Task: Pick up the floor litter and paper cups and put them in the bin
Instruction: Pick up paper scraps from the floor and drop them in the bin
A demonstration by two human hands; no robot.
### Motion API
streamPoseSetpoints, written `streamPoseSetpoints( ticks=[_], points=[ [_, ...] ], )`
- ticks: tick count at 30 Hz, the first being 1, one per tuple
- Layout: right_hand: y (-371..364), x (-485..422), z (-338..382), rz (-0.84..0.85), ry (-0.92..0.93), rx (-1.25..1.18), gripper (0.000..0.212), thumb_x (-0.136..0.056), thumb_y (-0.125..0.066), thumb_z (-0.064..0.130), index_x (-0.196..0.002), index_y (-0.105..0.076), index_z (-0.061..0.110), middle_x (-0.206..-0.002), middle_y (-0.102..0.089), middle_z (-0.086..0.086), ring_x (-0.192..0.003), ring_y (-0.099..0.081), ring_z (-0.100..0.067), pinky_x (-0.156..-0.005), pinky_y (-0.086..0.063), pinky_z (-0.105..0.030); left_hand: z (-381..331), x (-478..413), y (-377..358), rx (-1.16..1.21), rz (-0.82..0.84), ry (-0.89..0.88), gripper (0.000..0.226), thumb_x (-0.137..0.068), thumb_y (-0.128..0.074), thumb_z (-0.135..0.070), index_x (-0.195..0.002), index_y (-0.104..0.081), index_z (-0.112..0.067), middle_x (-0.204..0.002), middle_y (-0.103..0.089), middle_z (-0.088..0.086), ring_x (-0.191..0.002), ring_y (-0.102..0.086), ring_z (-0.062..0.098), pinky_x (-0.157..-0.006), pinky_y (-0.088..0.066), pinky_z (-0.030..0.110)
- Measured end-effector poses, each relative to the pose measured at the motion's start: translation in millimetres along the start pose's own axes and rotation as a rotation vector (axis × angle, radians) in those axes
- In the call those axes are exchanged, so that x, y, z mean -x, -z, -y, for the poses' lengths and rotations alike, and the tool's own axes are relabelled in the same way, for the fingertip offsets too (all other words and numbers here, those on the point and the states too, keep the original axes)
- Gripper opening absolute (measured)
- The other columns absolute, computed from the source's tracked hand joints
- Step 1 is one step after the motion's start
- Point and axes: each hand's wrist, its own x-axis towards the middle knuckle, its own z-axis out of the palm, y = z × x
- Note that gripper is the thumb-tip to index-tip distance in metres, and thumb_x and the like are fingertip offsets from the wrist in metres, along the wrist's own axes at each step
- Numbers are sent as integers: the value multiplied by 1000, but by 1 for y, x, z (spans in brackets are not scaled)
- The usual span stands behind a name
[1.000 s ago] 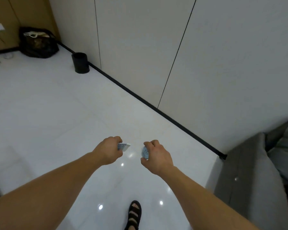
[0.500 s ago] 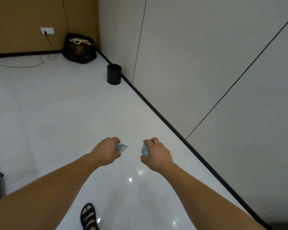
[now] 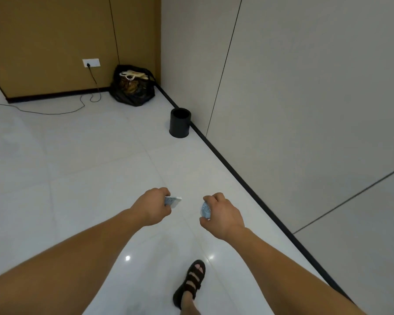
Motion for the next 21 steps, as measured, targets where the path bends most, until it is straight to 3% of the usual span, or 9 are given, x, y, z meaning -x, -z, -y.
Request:
streamPoseSetpoints(
  ticks=[5, 10, 16, 21],
  points=[
    [26, -125, -7, -10, 50, -13, 61, -87, -59, 42, -143, -39, 25, -136, -40, 1, -114, -51, -22, -88, -48, -32, 1, -101, 44, 2, -65, 63, 43, -88, -55, -24, -131, -49, -17, -119, -58, 6, -85, -55, 20, -66, -43, 25],
    [57, -234, -7, -4, 118, -12, 62, -86, -59, 42, -143, -39, 26, -135, -40, 2, -113, -52, -21, -86, -47, -31, -2, -187, 85, 26, -101, 123, 39, -90, -54, -25, -127, -51, -17, -109, -57, 4, -80, -58, 20, -61, -45, 26],
    [78, -351, 1, 8, 133, 2, 63, -86, -61, 42, -142, -39, 27, -134, -41, 3, -112, -52, -20, -86, -48, -32, 14, -285, 123, 72, -73, 159, 48, -89, -55, -25, -135, -45, -18, -123, -56, 7, -86, -54, 20, -68, -43, 25],
    [88, -462, 18, 4, 105, 30, 63, -86, -61, 43, -142, -39, 27, -133, -41, 3, -113, -51, -19, -86, -49, -31, 43, -392, 164, 103, -81, 122, 48, -88, -56, -26, -134, -46, -19, -122, -57, 6, -82, -54, 19, -62, -41, 23]
  ],
)
